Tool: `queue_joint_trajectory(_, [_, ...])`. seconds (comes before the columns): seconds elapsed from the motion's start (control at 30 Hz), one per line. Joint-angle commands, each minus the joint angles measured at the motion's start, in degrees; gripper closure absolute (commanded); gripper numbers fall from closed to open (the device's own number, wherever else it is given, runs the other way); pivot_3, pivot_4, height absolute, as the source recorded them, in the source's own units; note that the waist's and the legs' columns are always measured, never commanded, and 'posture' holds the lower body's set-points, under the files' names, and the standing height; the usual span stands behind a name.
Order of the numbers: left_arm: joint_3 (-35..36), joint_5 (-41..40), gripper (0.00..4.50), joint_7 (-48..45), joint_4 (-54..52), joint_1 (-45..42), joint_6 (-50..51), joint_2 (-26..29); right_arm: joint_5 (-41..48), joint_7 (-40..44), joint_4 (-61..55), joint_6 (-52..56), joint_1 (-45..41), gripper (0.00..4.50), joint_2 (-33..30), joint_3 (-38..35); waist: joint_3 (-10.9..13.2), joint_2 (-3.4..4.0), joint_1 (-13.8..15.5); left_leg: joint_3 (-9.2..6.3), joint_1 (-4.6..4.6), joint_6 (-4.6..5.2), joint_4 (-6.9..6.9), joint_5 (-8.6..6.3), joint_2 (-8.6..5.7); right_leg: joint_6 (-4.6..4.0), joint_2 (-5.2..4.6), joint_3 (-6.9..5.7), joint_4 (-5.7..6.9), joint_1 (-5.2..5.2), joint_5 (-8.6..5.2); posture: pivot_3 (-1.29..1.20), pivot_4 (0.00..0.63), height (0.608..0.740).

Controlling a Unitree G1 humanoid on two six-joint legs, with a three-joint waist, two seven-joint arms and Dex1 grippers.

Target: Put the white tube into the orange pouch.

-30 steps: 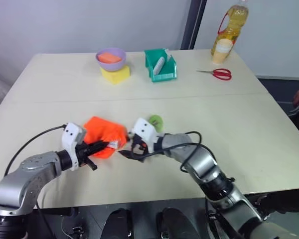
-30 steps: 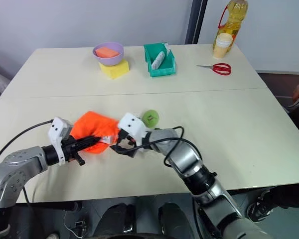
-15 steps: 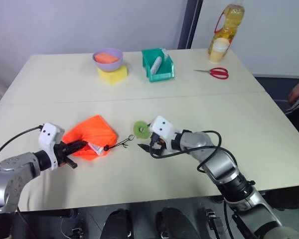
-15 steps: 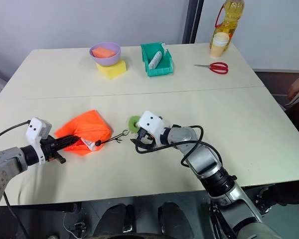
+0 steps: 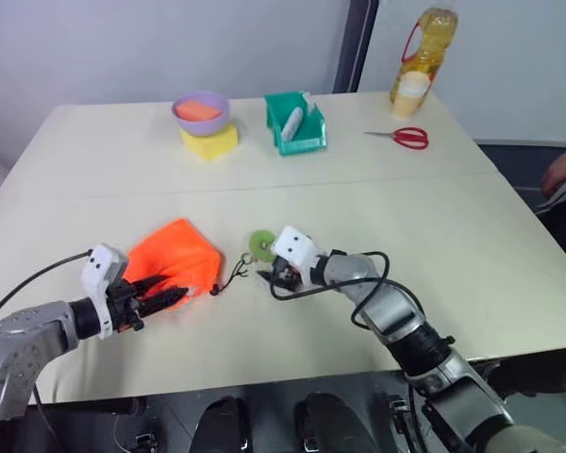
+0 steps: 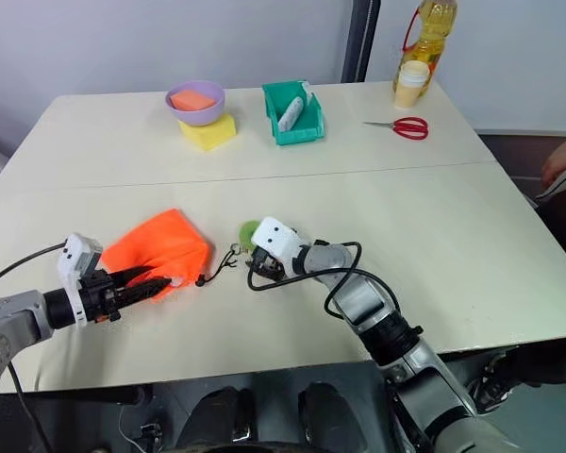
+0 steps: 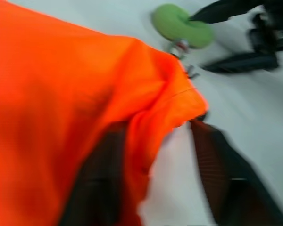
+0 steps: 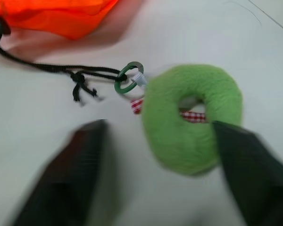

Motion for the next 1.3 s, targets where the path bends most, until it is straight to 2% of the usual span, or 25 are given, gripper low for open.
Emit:
queue_joint_trajectory(0.03, [2.4,0.6,0.0,0.8,-0.4,-0.2,-0.6,1.1,-1.6,-1.0,0.7,-1.3,-0.6,3.0,0.1,-0.9,0.0,0.0,0.1,0.0,0.0,0.0,0.01,0.0,0.0,0.0,-0.01,0.0,0.0,0.01,0.0,0.0,0.15,0.74])
queue_joint_trajectory(0.13, [3.2,0.0,0.0,0.7,0.3,-0.7,-0.3,1.3,-2.6,-1.5,0.0,-1.9,-0.5,4.47,-0.5,-1.4,0.0,0.0,0.0,0.0,0.0,0.0,0.02,0.0,-0.01,0.0,-0.01,0.0,0.0,0.02,0.0,0.0,0.15,0.74])
queue_joint_trajectory(0.23, [5.0,-1.0,0.0,1.2,1.4,-2.8,-0.2,0.9,-1.9,-1.1,-4.8,-1.1,0.7,4.47,-2.9,-4.1,0.0,0.0,0.2,-0.01,0.0,0.0,0.02,0.0,-0.01,0.0,-0.01,-0.01,0.0,0.01,0.0,0.0,0.15,0.74])
queue_joint_trajectory(0.37, [5.3,-2.0,0.0,1.1,2.3,-6.1,-0.5,1.1,3.0,1.5,-14.4,2.2,3.9,4.47,-7.4,-11.4,0.0,0.0,0.9,-0.01,-0.07,0.01,0.03,-0.01,-0.01,0.0,-0.03,-0.02,-0.07,0.0,0.0,0.0,0.15,0.74])
queue_joint_trajectory(0.53, [1.0,0.4,0.0,-1.1,2.3,-8.9,-1.9,2.0,9.3,4.3,-23.2,7.6,6.9,4.47,-12.6,-20.9,0.0,0.0,1.1,0.0,-0.06,0.01,-0.02,-0.01,0.0,0.0,0.0,-0.02,-0.08,-0.01,0.0,0.0,0.15,0.74])
queue_joint_trajectory(0.63, [-3.0,2.5,0.0,-3.2,3.0,-11.2,-3.6,2.6,11.9,5.1,-26.3,9.8,7.9,4.47,-15.0,-24.0,0.0,0.01,1.3,0.0,-0.05,0.01,-0.02,-0.01,-0.01,0.0,0.0,-0.02,-0.08,0.0,0.0,0.0,0.15,0.74])
queue_joint_trajectory(0.9, [-14.0,7.1,0.0,-7.7,8.6,-22.3,-8.0,-0.5,14.8,5.0,-28.5,11.3,8.1,4.47,-15.6,-23.6,0.0,0.01,1.5,0.01,-0.07,0.02,0.0,0.0,-0.02,0.0,0.02,-0.01,-0.07,0.0,0.0,0.0,0.15,0.74])
queue_joint_trajectory(1.03, [-18.0,6.6,0.0,-11.8,13.7,-29.3,-6.9,-2.9,15.7,5.5,-29.6,11.1,8.1,4.47,-15.7,-22.2,0.0,-0.01,1.5,0.02,-0.13,0.01,0.05,0.01,-0.02,0.01,0.04,-0.01,-0.08,-0.03,0.0,0.0,0.15,0.74])
queue_joint_trajectory(1.3, [-29.0,16.2,0.0,-19.7,24.4,-36.6,-13.6,-4.7,16.8,6.4,-32.6,9.4,7.5,4.47,-16.2,-21.0,0.0,0.0,1.6,0.04,-0.23,-0.27,0.09,0.17,-0.02,0.01,0.08,0.0,-0.07,-0.13,-0.01,0.0,0.15,0.74])
